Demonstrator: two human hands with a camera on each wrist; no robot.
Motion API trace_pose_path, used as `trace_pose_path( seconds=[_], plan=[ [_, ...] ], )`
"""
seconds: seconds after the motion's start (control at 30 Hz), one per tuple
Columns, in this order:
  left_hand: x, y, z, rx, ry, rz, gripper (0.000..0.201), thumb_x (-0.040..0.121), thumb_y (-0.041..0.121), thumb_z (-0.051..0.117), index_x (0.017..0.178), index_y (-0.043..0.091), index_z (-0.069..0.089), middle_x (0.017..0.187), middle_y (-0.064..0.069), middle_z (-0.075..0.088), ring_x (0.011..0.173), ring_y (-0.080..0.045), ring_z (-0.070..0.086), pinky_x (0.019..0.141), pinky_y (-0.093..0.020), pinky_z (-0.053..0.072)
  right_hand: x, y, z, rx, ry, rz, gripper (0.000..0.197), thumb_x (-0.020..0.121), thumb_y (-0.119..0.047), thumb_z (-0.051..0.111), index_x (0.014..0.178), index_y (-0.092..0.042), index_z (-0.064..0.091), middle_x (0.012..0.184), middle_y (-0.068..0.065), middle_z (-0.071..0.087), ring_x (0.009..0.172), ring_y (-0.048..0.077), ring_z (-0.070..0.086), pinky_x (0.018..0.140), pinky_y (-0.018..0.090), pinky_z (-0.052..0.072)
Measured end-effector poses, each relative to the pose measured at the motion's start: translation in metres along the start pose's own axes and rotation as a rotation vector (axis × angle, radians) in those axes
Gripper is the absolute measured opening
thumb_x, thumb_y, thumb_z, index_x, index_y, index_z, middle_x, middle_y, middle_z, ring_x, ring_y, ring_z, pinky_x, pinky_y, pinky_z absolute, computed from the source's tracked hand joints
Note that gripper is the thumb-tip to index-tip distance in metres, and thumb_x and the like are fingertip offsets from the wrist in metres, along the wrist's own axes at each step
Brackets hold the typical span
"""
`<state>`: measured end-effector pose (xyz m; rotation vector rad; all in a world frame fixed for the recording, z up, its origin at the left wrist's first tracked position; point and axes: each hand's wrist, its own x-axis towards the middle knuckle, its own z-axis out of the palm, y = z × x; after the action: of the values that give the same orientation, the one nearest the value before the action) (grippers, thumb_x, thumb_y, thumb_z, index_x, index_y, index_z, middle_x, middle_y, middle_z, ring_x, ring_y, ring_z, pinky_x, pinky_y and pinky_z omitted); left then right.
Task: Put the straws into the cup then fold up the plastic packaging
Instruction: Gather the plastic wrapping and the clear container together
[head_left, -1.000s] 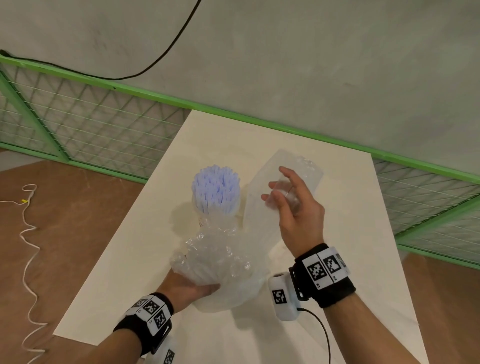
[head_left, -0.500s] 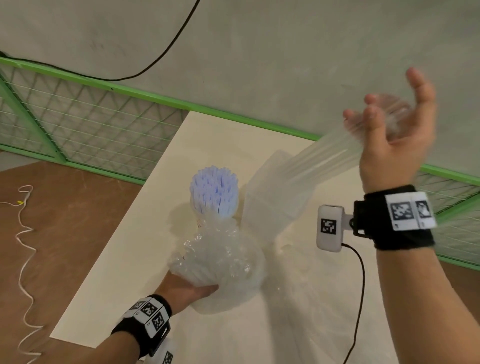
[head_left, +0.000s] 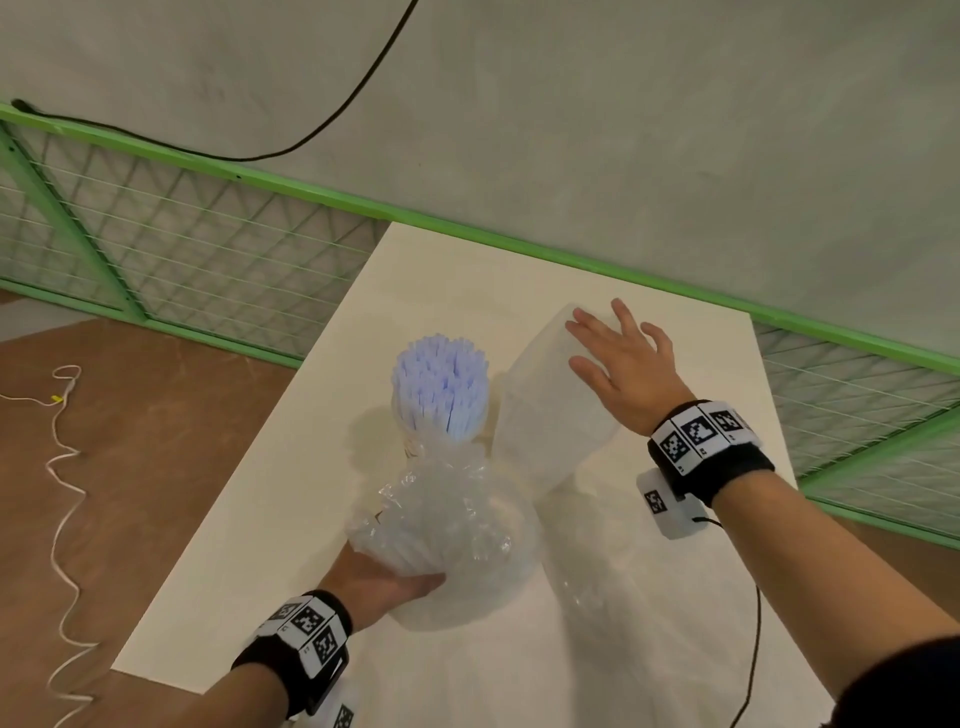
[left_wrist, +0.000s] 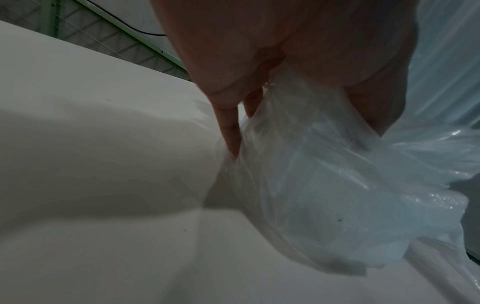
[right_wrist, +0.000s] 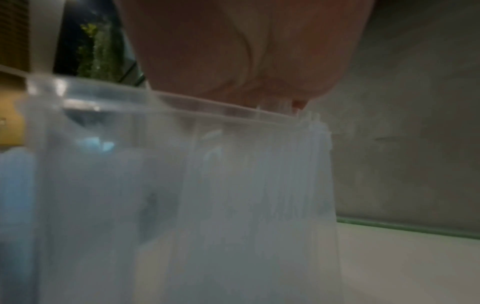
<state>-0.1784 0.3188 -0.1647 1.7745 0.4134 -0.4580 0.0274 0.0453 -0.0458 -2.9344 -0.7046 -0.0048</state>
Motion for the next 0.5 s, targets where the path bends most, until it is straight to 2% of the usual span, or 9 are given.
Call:
trace_pose_path(
  seconds=[0.03, 0.1, 0.13, 0.2, 0.27, 0.33, 0.37, 0.43, 0.5],
  plan=[
    [0.000, 0.000, 0.000, 0.002, -0.004, 0.001, 0.056, 0.064, 0.020, 0.090, 0.110, 0.030, 0.059, 0.095, 0.015, 0.067, 0.076, 0.024, 0.058, 0.062, 0.003, 0.042, -0.001, -0.001, -0.001, -0.044, -0.064, 0.002, 0.063, 0.097, -0.061, 0.015, 0.154, -0.033, 0.021, 0.162, -0.018, 0.010, 0.151, 0.017, -0.008, 0.117, 0.046, -0.002],
    [0.001, 0.000, 0.000, 0.007, -0.006, 0.005, 0.055, 0.065, 0.021, 0.090, 0.108, 0.032, 0.058, 0.095, 0.016, 0.067, 0.075, 0.025, 0.058, 0.062, 0.003, 0.042, -0.003, 0.000, -0.002, -0.107, -0.103, -0.004, 0.072, 0.092, -0.068, 0.004, 0.155, -0.035, 0.011, 0.161, -0.021, 0.002, 0.150, 0.014, -0.014, 0.116, 0.050, -0.007],
    [0.001, -0.001, -0.001, 0.012, -0.007, -0.001, 0.055, 0.065, 0.020, 0.090, 0.107, 0.032, 0.058, 0.095, 0.016, 0.066, 0.075, 0.025, 0.058, 0.061, 0.003, 0.041, -0.003, 0.001, -0.002, -0.133, -0.098, -0.008, 0.073, 0.090, -0.068, 0.000, 0.155, -0.036, 0.011, 0.162, -0.021, 0.003, 0.150, 0.013, -0.012, 0.116, 0.051, -0.007],
    [0.003, -0.005, -0.001, 0.008, -0.008, -0.001, 0.056, 0.064, 0.023, 0.091, 0.108, 0.033, 0.059, 0.096, 0.017, 0.068, 0.077, 0.022, 0.059, 0.064, 0.002, 0.043, -0.002, 0.002, -0.005, -0.173, -0.057, -0.003, 0.072, 0.090, -0.065, -0.004, 0.153, -0.038, 0.020, 0.160, -0.020, 0.017, 0.151, 0.012, -0.001, 0.115, 0.051, -0.004],
    [0.005, -0.007, -0.002, 0.020, -0.009, -0.005, 0.056, 0.061, 0.026, 0.092, 0.108, 0.033, 0.061, 0.097, 0.015, 0.070, 0.081, 0.019, 0.061, 0.076, -0.005, 0.047, -0.001, 0.002, -0.008, -0.157, 0.009, 0.022, 0.064, 0.095, -0.059, 0.001, 0.147, -0.041, 0.033, 0.155, -0.019, 0.032, 0.150, 0.010, 0.011, 0.113, 0.051, 0.001],
    [0.006, -0.010, -0.002, 0.011, -0.008, -0.026, 0.058, 0.059, 0.030, 0.093, 0.109, 0.032, 0.064, 0.099, 0.014, 0.072, 0.086, 0.014, 0.064, 0.085, -0.016, 0.050, -0.002, -0.001, -0.012, -0.027, 0.126, 0.078, 0.054, 0.100, -0.053, 0.010, 0.143, -0.040, 0.040, 0.153, -0.017, 0.037, 0.148, 0.009, 0.018, 0.111, 0.049, 0.007],
    [0.006, -0.008, -0.002, 0.005, -0.006, -0.025, 0.058, 0.059, 0.030, 0.093, 0.109, 0.032, 0.064, 0.099, 0.014, 0.072, 0.087, 0.013, 0.064, 0.083, -0.014, 0.050, -0.007, -0.005, -0.015, 0.077, 0.223, 0.115, 0.049, 0.102, -0.048, 0.015, 0.141, -0.037, 0.043, 0.151, -0.014, 0.040, 0.146, 0.009, 0.022, 0.110, 0.046, 0.011],
    [0.003, -0.004, 0.000, 0.009, -0.005, -0.014, 0.052, 0.063, 0.023, 0.091, 0.105, 0.033, 0.062, 0.095, 0.014, 0.070, 0.081, 0.018, 0.062, 0.069, -0.002, 0.046, -0.023, -0.019, -0.023, 0.301, 0.460, 0.133, 0.040, 0.103, -0.035, 0.028, 0.134, -0.027, 0.053, 0.141, -0.008, 0.052, 0.137, 0.010, 0.038, 0.105, 0.039, 0.024],
    [0.001, 0.000, 0.000, 0.008, -0.005, 0.001, 0.048, 0.068, 0.015, 0.088, 0.102, 0.032, 0.059, 0.091, 0.015, 0.067, 0.073, 0.024, 0.059, 0.061, 0.002, 0.043, -0.053, -0.043, -0.025, 0.482, 0.576, 0.033, 0.031, 0.098, -0.017, 0.042, 0.124, -0.015, 0.060, 0.125, -0.001, 0.063, 0.118, 0.011, 0.055, 0.098, 0.037, 0.041]
  ],
)
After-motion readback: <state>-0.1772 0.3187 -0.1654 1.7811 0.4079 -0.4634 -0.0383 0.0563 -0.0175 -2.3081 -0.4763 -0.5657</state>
